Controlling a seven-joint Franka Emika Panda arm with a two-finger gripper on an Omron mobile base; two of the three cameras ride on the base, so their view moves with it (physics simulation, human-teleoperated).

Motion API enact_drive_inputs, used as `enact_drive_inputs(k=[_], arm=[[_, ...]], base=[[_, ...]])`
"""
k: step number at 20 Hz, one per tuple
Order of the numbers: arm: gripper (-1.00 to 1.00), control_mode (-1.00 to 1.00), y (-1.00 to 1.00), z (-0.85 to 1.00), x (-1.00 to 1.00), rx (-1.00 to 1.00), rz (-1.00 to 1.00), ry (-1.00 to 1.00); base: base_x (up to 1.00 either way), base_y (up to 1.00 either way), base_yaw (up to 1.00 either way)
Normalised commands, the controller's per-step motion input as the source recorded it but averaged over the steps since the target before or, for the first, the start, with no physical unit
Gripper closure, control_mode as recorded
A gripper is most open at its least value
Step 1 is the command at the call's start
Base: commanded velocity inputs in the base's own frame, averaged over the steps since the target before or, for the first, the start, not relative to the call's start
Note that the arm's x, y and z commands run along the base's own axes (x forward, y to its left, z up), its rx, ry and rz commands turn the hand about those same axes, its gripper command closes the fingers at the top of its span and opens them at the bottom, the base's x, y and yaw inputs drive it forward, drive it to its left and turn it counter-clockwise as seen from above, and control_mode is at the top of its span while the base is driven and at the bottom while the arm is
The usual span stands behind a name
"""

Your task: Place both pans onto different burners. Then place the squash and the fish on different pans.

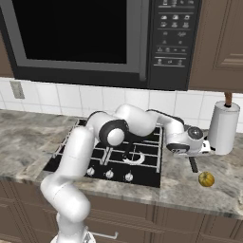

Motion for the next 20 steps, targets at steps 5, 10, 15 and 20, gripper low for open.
enact_drive_inputs(k=[5,10,15,20], arm=[[1.00,-1.00,0.18,0.12,-0.26,0.00,0.01,-0.01],[1.00,-1.00,0.22,0.34,-0.43,0.00,0.06,-0.02],[1.00,-1.00,0.18,0.32,-0.43,0.00,0.07,-0.02],[1.00,-1.00,0.25,0.12,-0.43,0.00,0.09,0.00]], base=[[0.00,0.00,0.00],[0.00,0.00,0.00],[0.00,0.00,0.00],[0.00,0.00,0.00]])
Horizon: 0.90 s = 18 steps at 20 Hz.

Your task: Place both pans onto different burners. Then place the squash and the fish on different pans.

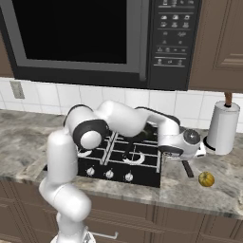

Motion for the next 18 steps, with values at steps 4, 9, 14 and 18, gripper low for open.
enact_drive_inputs(k=[4,9,14,18], arm=[[1.00,-1.00,0.28,0.12,-0.66,0.00,0.11,0.00],[1.00,-1.00,0.25,0.10,-0.72,0.00,0.11,0.00],[1.00,-1.00,0.25,0.01,-0.59,0.00,0.12,0.00],[1.00,-1.00,0.27,0.00,-0.49,0.00,0.12,0.00]], base=[[0.00,0.00,0.00],[0.00,0.00,0.00],[0.00,0.00,0.00],[0.00,0.00,0.00]])
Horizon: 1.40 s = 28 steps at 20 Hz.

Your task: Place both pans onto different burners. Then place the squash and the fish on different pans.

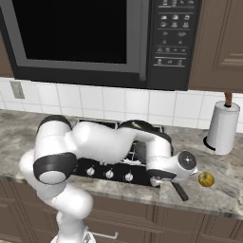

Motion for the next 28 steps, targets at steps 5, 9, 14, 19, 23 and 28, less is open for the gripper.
enact_drive_inputs(k=[5,9,14,19,23,28], arm=[[1.00,-1.00,0.26,0.00,-0.42,0.00,0.10,0.00],[1.00,-1.00,0.24,0.04,-0.40,0.00,0.09,0.00],[1.00,-1.00,0.32,0.13,-0.29,0.00,0.09,0.00],[1.00,-1.00,0.61,0.22,-0.05,0.00,0.07,0.00],[1.00,-1.00,0.72,0.22,0.00,0.00,0.04,0.00],[1.00,-1.00,0.78,0.05,0.00,0.00,0.04,0.00]], base=[[0.00,0.00,0.00],[0.00,0.00,0.00],[0.00,0.00,0.00],[0.00,0.00,0.00],[0.00,0.00,0.00],[0.00,0.00,0.00]])
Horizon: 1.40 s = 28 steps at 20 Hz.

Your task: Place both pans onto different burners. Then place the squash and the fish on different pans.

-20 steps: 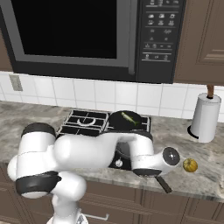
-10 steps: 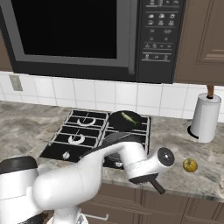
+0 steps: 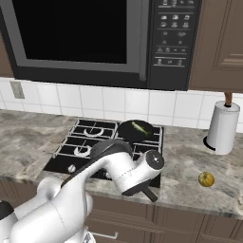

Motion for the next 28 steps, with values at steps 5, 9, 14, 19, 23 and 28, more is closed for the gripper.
enact_drive_inputs(k=[5,9,14,19,23,28], arm=[[1.00,-1.00,0.66,0.00,0.17,0.00,0.00,0.00],[1.00,-1.00,0.49,0.00,0.32,0.00,0.00,0.00],[1.00,-1.00,0.29,0.00,0.40,0.00,0.00,0.00],[1.00,-1.00,0.07,0.00,0.39,0.00,0.00,0.00],[1.00,-1.00,0.03,0.00,0.39,0.00,0.02,0.00],[1.00,-1.00,0.11,0.00,0.28,0.00,0.07,0.00]], base=[[0.00,0.00,0.00],[0.00,0.00,0.00],[0.00,0.00,0.00],[0.00,0.00,0.00],[0.00,0.00,0.00],[0.00,0.00,0.00]])
